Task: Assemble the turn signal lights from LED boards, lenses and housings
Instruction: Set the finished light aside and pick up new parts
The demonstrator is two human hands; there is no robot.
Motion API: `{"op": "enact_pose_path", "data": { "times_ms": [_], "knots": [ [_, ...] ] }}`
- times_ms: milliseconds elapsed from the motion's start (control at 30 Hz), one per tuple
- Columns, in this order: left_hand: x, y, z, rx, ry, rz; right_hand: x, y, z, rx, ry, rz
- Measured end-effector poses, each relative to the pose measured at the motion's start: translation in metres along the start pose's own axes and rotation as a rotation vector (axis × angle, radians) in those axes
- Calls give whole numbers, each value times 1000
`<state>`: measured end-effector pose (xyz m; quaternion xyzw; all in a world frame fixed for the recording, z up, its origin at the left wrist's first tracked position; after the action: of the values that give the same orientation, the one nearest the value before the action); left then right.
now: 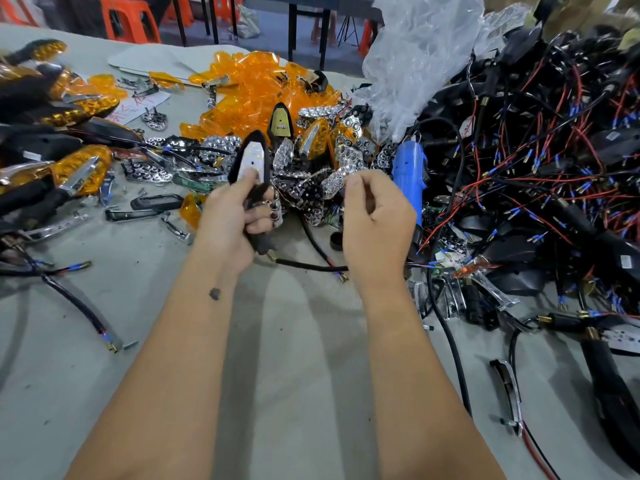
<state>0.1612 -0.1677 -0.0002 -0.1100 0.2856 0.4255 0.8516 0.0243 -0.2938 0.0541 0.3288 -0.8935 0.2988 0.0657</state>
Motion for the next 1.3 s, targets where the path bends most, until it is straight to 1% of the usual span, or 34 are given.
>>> {"op": "enact_pose_path", "data": {
  "times_ms": [33, 67, 100, 167, 233, 300, 367, 400, 433, 467, 500, 533, 567, 600, 633, 667, 700, 733, 833, 867, 900, 1033, 1100, 1167, 1233, 1300],
  "knots": [
    [5, -1, 1, 40, 34, -23, 5, -1, 1, -9, 7, 33],
    [10, -1, 3, 66, 17, -27, 9, -1, 4, -27, 12, 54],
    [14, -1, 4, 71, -50, -1, 12, -1, 6, -51, 15, 64],
    [20, 1, 10, 39, -287, 113, 13, -2, 11, -85, 22, 60],
    [24, 4, 21, -43, -587, 255, 10, -2, 12, -86, 48, 29],
    [28, 9, 34, -153, -828, 350, 7, -1, 9, -62, 61, 24],
    [34, 13, 46, -247, -987, 416, 7, 0, 5, -36, 63, 41],
    [36, 16, 51, -279, -1026, 445, 7, 0, 5, -31, 72, 36],
    [37, 17, 54, -292, -1011, 460, 4, 0, 4, -32, 94, 5],
    [41, 16, 55, -286, -906, 462, -1, -1, 4, -36, 128, -59],
    [45, 12, 51, -243, -715, 435, -10, -2, 6, -46, 189, -152],
    [45, 7, 42, -169, -468, 356, -19, -2, 8, -61, 296, -256],
    [40, 3, 33, -86, -229, 235, -28, -1, 10, -69, 445, -345],
    [33, -1, 25, -11, -68, 104, -35, 1, 13, -70, 594, -415],
    [25, -3, 19, 48, 3, -7, -41, 4, 15, -65, 704, -465],
    [19, -2, 16, 90, 14, -83, -46, 7, 16, -61, 762, -497],
    [14, -2, 11, 122, -19, -119, -49, 9, 17, -56, 783, -517],
    [11, -2, 7, 144, -79, -121, -52, 11, 16, -46, 790, -527],
    [7, -3, -1, 127, -313, -13, -54, 10, 15, -13, 811, -535],
    [6, -3, -3, 104, -341, 18, -53, 9, 15, -14, 797, -525],
    [4, -4, -5, 87, -323, 29, -51, 8, 15, -22, 776, -515],
    [-3, -2, -10, 76, -147, -8, -49, 7, 18, -52, 699, -466],
    [-2, -2, -11, 61, -116, -1, -44, 4, 16, -61, 586, -382],
    [-1, -2, -12, 36, -123, 19, -34, 2, 14, -88, 420, -261],
    [-1, -2, -11, 9, -209, 45, -25, 2, 15, -129, 231, -150],
    [-3, -1, -10, -17, -295, 52, -19, 3, 15, -146, 76, -85]
  ]
}}
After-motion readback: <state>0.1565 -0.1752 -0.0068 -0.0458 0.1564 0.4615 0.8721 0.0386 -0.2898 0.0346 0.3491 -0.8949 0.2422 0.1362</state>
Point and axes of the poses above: each hand's wrist, its own y-axis away from the middle knuckle, its own x-axis out of the back of the hand, z = x × y, the point moved 7 cm from there along -y, towards the middle knuckle, and after that the axes turned 11 degrees about -z, right-handed, at the moved point
